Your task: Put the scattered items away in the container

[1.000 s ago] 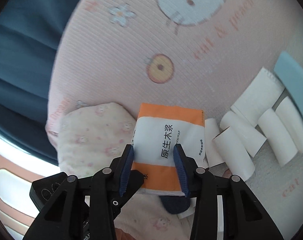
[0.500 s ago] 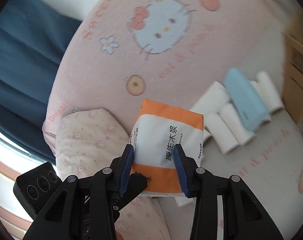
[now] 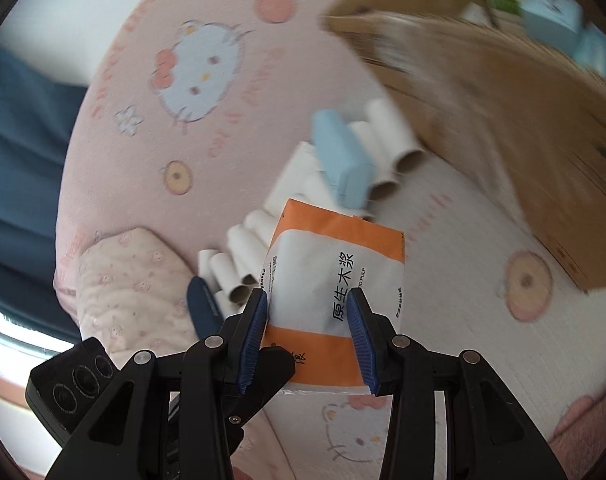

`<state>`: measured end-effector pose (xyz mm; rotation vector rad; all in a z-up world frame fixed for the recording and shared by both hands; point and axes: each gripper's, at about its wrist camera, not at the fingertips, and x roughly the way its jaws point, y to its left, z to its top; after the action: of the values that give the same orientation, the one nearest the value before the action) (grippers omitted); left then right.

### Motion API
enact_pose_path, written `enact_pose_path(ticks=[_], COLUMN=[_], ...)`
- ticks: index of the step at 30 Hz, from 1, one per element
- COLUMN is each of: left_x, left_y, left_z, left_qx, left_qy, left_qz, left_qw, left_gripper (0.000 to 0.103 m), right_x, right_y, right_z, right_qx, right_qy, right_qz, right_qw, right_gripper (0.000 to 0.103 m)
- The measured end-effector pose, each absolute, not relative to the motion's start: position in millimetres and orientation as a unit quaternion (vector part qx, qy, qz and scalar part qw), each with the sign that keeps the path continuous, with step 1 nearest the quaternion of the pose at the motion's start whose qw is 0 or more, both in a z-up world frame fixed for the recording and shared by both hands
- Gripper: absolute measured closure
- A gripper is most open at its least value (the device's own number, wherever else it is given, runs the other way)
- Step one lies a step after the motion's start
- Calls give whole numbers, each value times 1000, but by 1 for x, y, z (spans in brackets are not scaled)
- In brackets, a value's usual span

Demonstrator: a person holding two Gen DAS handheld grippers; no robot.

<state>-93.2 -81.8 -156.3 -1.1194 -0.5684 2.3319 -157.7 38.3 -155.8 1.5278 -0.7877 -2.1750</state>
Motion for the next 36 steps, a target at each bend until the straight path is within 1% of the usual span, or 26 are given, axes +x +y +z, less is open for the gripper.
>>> enact_pose_path(ticks=[6, 11, 14, 17, 21, 24, 26, 28, 31, 33, 35, 36], left_x=[-89, -86, -86, -88, -88, -86, -83, -74, -48, -37, -30, -28], left_y=[-78, -99, -110, -123, -142, -154, -159, -164, -170, -166, -158, -155], left_z=[-188, -223, -229, -232, -233, -237, -237, -236, -231, -232, -234, -235], left_qx=[-438, -466, -467, -469, -470, -477, -487, -491, -469, -469, -476, -476], left_qy=[-198, -235, -243, -253, -275, -294, -296, -304, -342, -349, -346, -348], left_qz=[837, 808, 804, 799, 808, 806, 804, 805, 808, 806, 803, 803], left_qw=[261, 274, 278, 278, 228, 193, 170, 137, 104, 98, 92, 88], left_gripper=[69, 69, 69, 68, 67, 61, 53, 53, 50, 49, 49, 49], right_x=[-149, -144, -143, -144, -141, -136, -134, -134, -136, -138, -139, -140], right_y=[54, 56, 57, 56, 67, 79, 84, 87, 86, 85, 83, 82], right_z=[-188, -226, -240, -240, -243, -248, -251, -252, -248, -242, -240, -239], right_qx=[561, 588, 587, 581, 574, 566, 565, 565, 559, 553, 549, 546], right_qy=[-296, -319, -344, -346, -366, -388, -389, -390, -382, -368, -359, -358], right_qz=[-755, -724, -712, -714, -714, -712, -713, -713, -721, -731, -738, -740], right_qw=[167, 170, 177, 184, 163, 152, 144, 142, 147, 154, 159, 161], right_gripper=[63, 63, 63, 63, 63, 63, 63, 63, 62, 56, 52, 51])
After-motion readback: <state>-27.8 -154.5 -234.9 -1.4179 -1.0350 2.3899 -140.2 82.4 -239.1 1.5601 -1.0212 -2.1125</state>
